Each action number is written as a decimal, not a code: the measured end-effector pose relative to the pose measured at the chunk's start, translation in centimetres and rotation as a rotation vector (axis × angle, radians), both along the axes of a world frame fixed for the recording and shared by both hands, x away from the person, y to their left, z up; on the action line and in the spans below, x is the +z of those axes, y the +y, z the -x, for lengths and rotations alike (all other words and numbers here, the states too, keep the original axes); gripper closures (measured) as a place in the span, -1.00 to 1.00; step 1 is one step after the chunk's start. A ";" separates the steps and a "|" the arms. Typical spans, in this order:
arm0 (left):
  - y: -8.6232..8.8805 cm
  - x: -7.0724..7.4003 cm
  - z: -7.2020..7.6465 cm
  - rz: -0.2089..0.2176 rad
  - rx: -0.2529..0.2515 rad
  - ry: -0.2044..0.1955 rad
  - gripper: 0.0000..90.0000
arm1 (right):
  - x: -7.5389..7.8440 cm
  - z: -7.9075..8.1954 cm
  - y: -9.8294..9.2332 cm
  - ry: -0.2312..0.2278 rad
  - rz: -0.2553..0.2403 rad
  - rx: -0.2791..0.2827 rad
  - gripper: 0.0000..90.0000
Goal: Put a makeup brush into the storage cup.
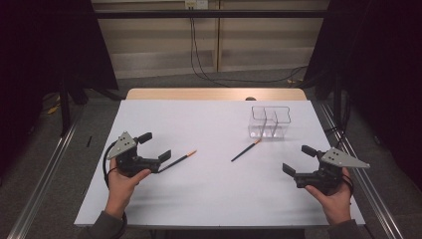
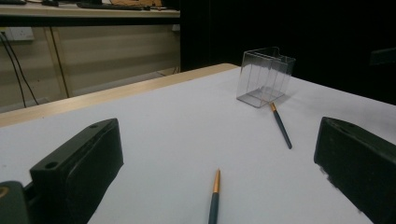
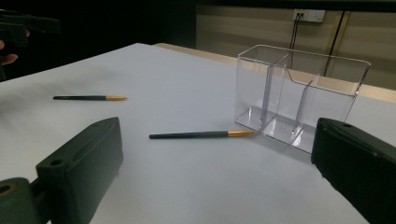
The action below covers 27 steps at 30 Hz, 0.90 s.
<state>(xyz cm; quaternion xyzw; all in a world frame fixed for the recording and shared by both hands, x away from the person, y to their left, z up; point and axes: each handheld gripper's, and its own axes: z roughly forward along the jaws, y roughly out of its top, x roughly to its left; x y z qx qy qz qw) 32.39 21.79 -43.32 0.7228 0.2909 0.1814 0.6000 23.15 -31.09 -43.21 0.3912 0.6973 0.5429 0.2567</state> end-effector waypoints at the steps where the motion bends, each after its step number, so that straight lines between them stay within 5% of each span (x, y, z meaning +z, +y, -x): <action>1: 0.0 0.0 0.0 0.000 0.000 0.000 -0.98 | 0.0 0.0 0.0 0.000 0.000 0.000 -0.96; 10: -0.6 -0.2 -0.8 -0.029 -0.017 -0.002 -0.98 | 0.0 0.0 0.0 -0.001 0.007 -0.001 -0.96; 27: -1.7 -0.1 -1.7 0.014 -0.013 -0.007 -0.96 | -0.1 -0.1 -0.1 -0.001 0.005 -0.004 -0.96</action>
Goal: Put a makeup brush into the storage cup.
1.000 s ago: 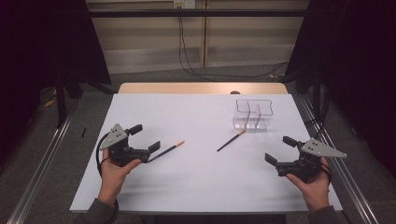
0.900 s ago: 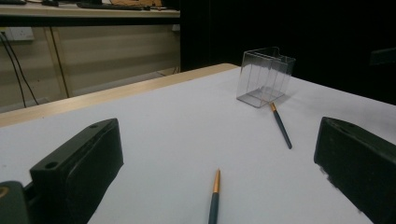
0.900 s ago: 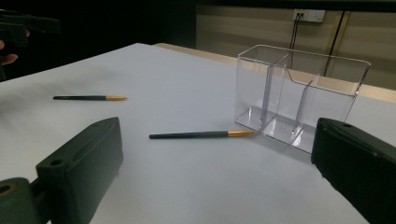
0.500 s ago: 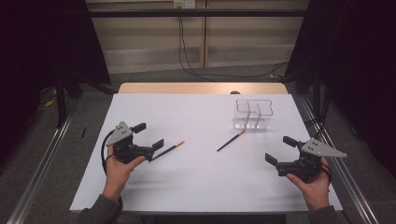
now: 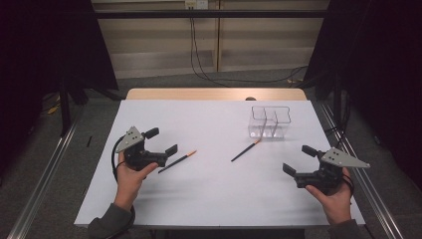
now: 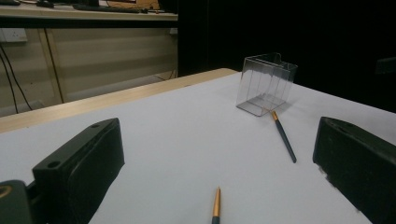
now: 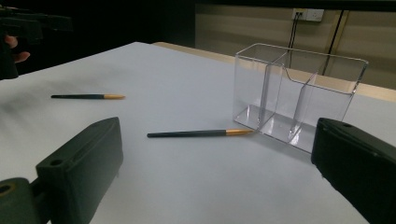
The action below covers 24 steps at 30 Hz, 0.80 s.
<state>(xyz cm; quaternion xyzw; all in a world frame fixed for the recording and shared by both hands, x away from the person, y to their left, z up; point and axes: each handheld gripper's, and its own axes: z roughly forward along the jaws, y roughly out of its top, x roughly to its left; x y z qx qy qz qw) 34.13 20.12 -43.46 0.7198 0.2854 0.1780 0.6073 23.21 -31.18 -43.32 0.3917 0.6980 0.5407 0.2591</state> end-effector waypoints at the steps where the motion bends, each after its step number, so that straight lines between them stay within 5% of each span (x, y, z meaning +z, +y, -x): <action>1: 0.0 0.0 0.0 0.000 0.000 0.000 -0.96 | 0.0 0.0 0.0 0.000 0.000 0.000 -0.96; 7: -0.6 -0.1 -0.5 0.045 0.004 0.003 -0.96 | 0.0 0.0 0.1 -0.001 0.007 0.009 -0.96; 24: -1.7 -0.1 -1.5 0.043 -0.001 -0.007 -0.96 | -0.1 0.0 0.1 -0.003 0.015 0.008 -0.96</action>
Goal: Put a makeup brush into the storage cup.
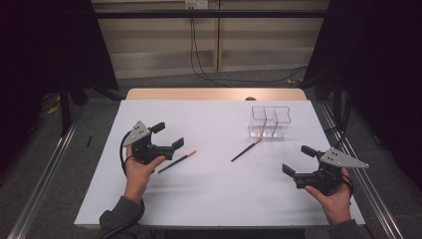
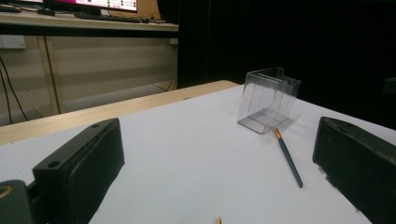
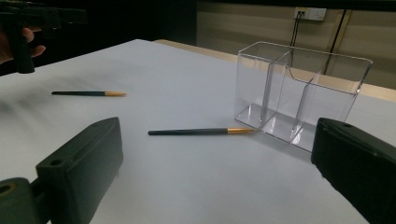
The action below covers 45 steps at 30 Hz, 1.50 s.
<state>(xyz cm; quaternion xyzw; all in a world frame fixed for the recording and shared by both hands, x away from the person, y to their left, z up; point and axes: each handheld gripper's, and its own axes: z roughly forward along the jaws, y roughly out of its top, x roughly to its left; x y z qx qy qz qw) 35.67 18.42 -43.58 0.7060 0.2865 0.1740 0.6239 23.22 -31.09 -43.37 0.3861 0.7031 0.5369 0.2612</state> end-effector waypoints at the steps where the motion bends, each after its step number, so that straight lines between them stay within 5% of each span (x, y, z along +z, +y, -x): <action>1: 0.0 0.0 0.0 0.000 0.000 0.000 -0.96 | 0.0 0.0 0.0 0.000 0.000 0.000 -0.96; 12: 0.0 -0.3 0.0 -0.047 0.000 0.024 -0.96 | 0.0 0.1 0.1 0.005 -0.001 0.000 -0.96; 27: -0.1 -1.0 -0.6 -0.115 0.004 0.159 -0.96 | 0.0 0.0 0.1 0.006 0.004 0.007 -0.96; 31: -0.1 -1.2 -0.9 -0.180 -0.010 0.201 -0.96 | 0.0 0.0 0.2 0.005 0.003 0.007 -0.96; 32: -0.1 -1.3 -1.1 -0.192 -0.029 0.238 -0.96 | 0.0 0.0 0.1 0.005 0.006 0.007 -0.96; 38: -0.2 -1.2 -1.4 -0.243 -0.028 0.281 -0.96 | -0.1 0.0 0.1 0.004 0.001 -0.001 -0.96; 45: -0.2 -0.8 -1.9 -0.351 -0.028 0.349 -0.96 | -0.1 0.0 0.1 0.013 0.001 0.007 -0.96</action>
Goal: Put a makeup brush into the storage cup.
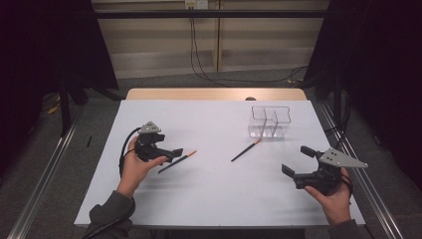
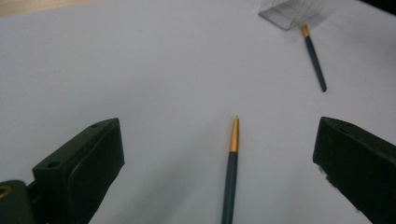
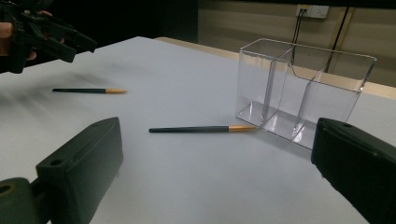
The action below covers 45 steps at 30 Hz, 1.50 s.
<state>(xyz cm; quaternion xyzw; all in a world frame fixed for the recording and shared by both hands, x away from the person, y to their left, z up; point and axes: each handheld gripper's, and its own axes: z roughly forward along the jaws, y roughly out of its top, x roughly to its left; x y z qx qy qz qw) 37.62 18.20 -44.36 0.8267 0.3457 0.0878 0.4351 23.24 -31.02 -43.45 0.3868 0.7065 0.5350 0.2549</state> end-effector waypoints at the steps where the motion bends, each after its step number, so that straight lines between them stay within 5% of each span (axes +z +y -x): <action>1: 0.0 0.0 -0.1 -0.008 -0.001 0.005 -0.96 | 0.0 0.0 0.0 -0.002 0.002 -0.001 -0.96; 18: -0.9 0.7 -1.2 -0.210 -0.104 0.135 -0.98 | -0.1 0.0 0.1 0.010 0.000 0.002 -0.96; 25: -1.2 0.6 -1.4 -0.261 -0.104 0.174 -0.98 | -0.1 0.0 0.0 0.006 -0.001 0.002 -0.96; 34: -1.7 0.9 -1.6 -0.396 -0.153 0.234 -0.99 | -0.1 0.0 0.0 0.001 0.001 0.002 -0.96; 45: -2.2 1.1 -1.6 -0.448 -0.182 0.261 -0.76 | 0.0 0.0 0.0 0.003 0.005 0.001 -0.96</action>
